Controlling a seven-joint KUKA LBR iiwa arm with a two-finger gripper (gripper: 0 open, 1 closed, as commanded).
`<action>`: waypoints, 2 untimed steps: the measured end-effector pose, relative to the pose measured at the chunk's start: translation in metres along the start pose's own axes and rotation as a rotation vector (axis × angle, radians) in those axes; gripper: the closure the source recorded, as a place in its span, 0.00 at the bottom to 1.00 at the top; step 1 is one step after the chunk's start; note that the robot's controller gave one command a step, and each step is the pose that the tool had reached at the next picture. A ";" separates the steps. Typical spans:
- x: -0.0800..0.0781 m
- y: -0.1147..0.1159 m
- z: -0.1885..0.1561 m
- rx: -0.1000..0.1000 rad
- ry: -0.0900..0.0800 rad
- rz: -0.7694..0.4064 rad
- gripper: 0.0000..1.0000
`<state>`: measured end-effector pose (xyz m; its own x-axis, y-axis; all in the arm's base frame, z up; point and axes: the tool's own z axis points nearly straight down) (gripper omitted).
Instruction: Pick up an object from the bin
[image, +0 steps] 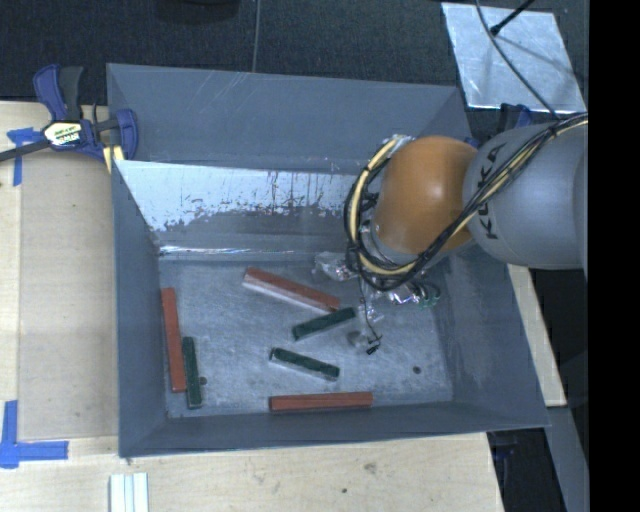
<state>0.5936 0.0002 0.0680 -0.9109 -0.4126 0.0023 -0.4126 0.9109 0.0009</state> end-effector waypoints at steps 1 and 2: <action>-0.002 0.000 -0.003 0.001 -0.006 0.002 1.00; -0.034 0.027 -0.129 0.006 -0.014 -0.167 1.00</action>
Offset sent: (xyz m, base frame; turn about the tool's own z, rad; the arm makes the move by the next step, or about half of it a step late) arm 0.0000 0.0000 0.0000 0.0000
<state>0.6144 0.0385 0.1965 -0.8294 -0.5585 -0.0119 -0.5585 0.8295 -0.0055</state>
